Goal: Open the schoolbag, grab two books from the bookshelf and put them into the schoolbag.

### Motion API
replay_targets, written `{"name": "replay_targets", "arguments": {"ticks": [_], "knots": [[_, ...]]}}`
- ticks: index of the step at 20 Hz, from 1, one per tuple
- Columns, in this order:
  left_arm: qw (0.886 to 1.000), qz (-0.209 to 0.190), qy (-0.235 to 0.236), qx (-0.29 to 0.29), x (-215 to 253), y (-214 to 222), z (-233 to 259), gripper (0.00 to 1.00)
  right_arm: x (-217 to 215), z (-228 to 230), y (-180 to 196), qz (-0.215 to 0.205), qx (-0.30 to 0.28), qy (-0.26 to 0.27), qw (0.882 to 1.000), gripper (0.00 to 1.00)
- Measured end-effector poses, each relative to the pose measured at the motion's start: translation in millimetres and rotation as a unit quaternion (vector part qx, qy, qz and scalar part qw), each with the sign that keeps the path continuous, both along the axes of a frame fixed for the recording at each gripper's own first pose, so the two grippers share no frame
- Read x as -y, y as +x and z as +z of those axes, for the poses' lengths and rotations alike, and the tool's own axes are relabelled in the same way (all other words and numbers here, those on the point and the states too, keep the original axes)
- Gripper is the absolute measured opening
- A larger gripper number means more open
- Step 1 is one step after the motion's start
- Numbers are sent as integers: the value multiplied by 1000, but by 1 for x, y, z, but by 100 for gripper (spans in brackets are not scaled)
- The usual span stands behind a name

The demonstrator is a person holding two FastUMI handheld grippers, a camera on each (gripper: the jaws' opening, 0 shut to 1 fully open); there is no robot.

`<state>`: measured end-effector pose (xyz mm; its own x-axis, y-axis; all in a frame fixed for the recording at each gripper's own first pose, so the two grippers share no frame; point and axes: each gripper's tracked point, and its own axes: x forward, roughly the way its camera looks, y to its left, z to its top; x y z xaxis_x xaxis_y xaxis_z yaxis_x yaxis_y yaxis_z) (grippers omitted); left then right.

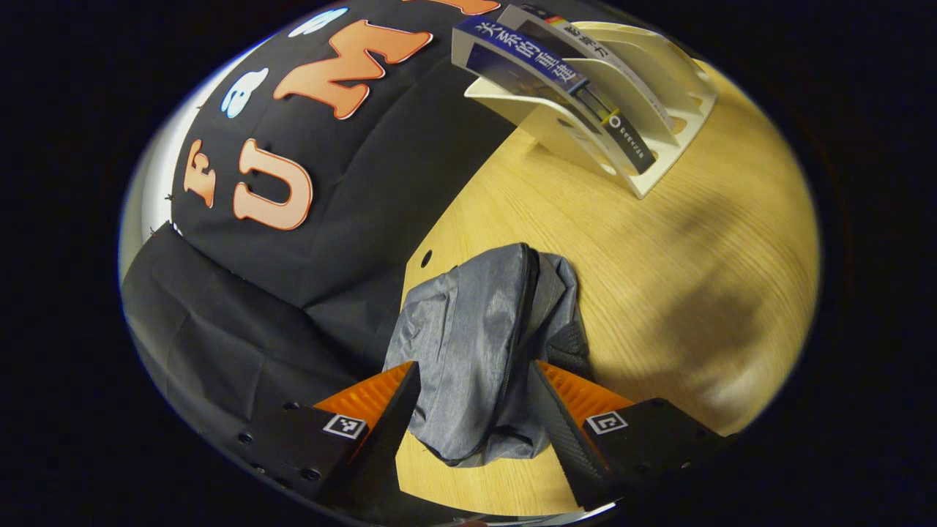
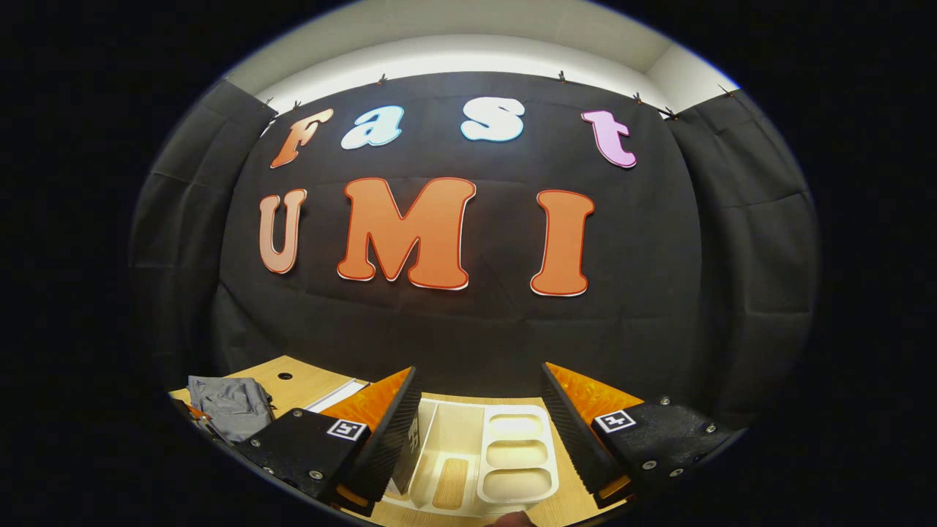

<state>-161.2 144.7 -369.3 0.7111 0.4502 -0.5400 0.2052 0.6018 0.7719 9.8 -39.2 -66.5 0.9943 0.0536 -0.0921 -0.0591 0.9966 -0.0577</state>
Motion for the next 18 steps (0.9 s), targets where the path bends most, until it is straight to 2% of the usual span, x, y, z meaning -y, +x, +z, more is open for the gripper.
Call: {"name": "replay_targets", "arguments": {"ticks": [6,10,14,15,18], "knots": [[998,1,41,44,-20,18,36,86,-13,-2,5,17,-13,17,1000,97],[999,6,1,50,-33,29,39,82,-29,2,2,14,-36,42,998,97],[999,-32,-25,-2,-47,47,21,71,-44,6,-6,-8,-40,43,998,97],[998,-42,-36,-10,-49,50,19,66,-48,5,-7,-12,-42,40,998,97],[995,-59,-73,-32,-52,55,18,36,-75,6,-8,-7,-48,28,998,97]]}}
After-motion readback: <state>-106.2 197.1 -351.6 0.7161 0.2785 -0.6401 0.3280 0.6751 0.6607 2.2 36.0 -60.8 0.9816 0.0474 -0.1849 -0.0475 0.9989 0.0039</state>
